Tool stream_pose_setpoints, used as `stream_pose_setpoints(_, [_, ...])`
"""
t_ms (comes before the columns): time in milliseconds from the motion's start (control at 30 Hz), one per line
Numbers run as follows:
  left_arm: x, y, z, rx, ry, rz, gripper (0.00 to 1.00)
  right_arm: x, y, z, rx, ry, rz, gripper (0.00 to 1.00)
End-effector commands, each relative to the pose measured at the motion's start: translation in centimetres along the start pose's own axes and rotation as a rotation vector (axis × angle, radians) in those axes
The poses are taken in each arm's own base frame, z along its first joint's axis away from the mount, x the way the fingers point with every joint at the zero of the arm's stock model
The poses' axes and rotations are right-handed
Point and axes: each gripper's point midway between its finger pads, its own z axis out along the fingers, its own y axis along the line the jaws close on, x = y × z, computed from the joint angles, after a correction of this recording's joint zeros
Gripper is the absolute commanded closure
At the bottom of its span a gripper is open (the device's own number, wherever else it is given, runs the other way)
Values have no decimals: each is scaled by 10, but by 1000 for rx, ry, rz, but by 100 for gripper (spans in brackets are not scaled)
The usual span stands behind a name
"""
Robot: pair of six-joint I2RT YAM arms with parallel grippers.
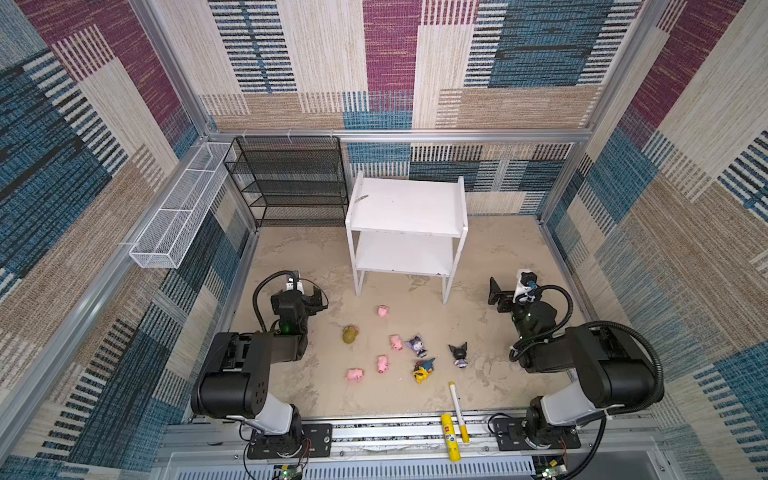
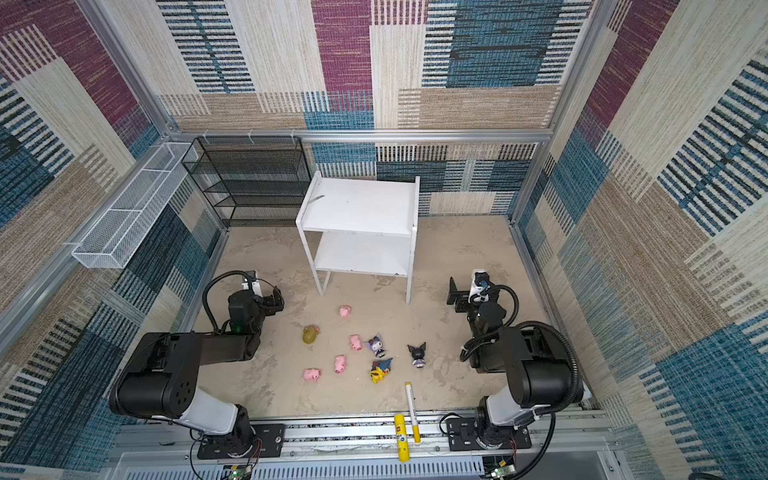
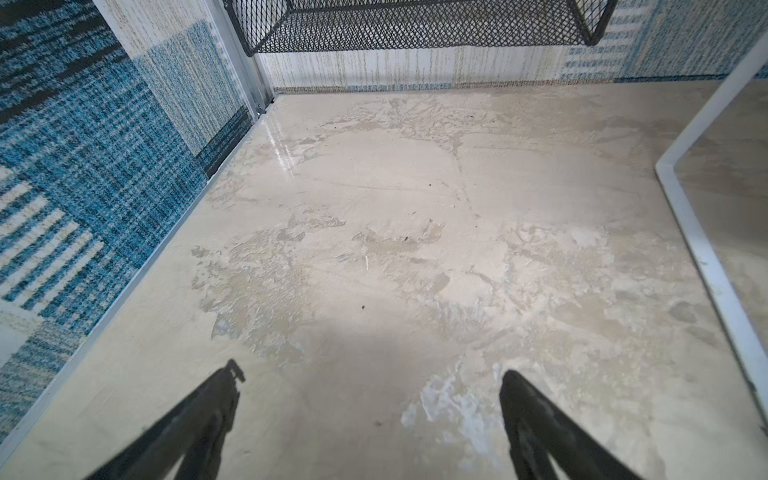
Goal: Place and organize the plastic toys onto the shelf
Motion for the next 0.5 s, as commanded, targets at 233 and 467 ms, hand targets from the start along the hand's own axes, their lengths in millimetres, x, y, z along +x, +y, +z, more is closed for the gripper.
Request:
stream_pose_setpoints(233, [-11, 1, 0, -5, -40, -25, 1, -6, 2, 0, -10, -21, -5, 0])
stream_pose_setpoints(467, [-9, 1, 3, 20, -23, -39, 1, -5, 2, 0, -10, -20, -6, 0])
